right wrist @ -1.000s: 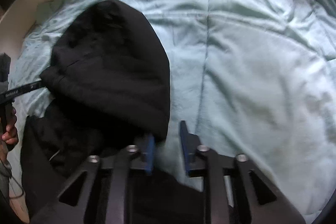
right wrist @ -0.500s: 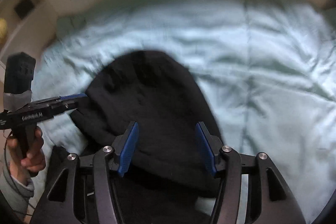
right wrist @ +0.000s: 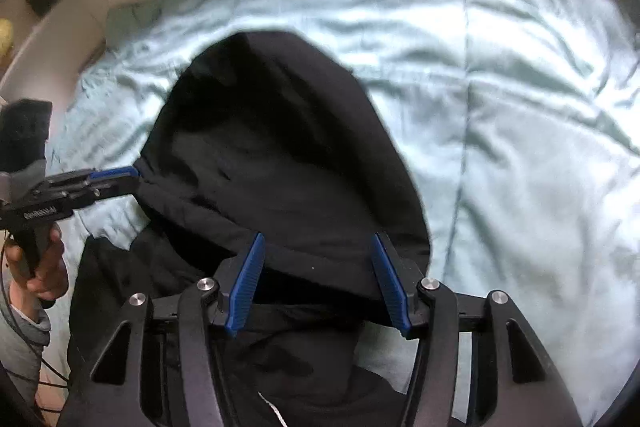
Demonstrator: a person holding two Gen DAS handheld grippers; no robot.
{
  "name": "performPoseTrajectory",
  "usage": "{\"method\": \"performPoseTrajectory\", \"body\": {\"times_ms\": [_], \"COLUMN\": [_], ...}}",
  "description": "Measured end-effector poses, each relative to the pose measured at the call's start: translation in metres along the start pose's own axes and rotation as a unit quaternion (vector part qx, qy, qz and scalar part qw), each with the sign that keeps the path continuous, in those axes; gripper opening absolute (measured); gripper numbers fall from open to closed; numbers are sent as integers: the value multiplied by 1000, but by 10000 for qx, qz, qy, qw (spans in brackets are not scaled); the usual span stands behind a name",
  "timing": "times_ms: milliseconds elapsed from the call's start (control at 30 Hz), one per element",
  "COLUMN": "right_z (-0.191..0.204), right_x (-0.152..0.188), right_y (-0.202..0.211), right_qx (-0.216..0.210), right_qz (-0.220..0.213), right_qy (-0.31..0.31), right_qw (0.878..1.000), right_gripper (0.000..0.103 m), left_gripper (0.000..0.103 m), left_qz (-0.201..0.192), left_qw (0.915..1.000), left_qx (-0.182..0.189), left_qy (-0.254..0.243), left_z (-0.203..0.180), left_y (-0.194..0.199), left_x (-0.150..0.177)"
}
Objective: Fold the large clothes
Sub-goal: 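Lay the hood down onto the folded jacket body with both grippers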
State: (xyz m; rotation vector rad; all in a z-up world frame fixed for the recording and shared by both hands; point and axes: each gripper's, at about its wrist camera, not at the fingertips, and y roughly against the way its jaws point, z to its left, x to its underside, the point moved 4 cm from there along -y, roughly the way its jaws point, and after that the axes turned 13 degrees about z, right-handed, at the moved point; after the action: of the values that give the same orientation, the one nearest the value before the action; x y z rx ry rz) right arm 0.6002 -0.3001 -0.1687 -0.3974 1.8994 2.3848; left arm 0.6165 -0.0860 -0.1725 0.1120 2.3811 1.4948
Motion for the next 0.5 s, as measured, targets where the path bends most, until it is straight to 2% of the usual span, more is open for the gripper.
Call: {"method": "performPoseTrajectory", "body": {"times_ms": [100,133,200,267,333,400,433,500], "right_z": [-13,-18,-25,-30,-30,-24,-17,-4], "right_x": [11,17,22,19,8,-7,-25,-56], "right_y": [-28,-44,-58,-48,-20,6,23,33], "right_qx": [164,160,38,-116,20,-61,-238,-426], "right_qz": [399,619,784,785,542,188,-101,-404], "right_qy": [-199,-295,-463,-646,-570,-423,-311,-135], "right_qw": [9989,9975,9958,9947,9969,9989,9992,9982], "right_gripper": [58,59,62,62,62,62,62,62], "left_gripper": [34,34,34,35,35,37,40,52], "left_qz": [470,527,489,410,286,7,-243,-503], "left_qw": [9982,9978,9977,9984,9994,10000,9997,9987], "left_qx": [-157,-87,0,19,54,1,-36,23], "left_qy": [332,399,464,389,189,3,-64,-28], "left_z": [20,26,25,21,16,9,3,-1], "left_y": [-36,-41,-44,-27,-4,20,33,43], "left_x": [5,9,11,11,10,5,-5,-21]}}
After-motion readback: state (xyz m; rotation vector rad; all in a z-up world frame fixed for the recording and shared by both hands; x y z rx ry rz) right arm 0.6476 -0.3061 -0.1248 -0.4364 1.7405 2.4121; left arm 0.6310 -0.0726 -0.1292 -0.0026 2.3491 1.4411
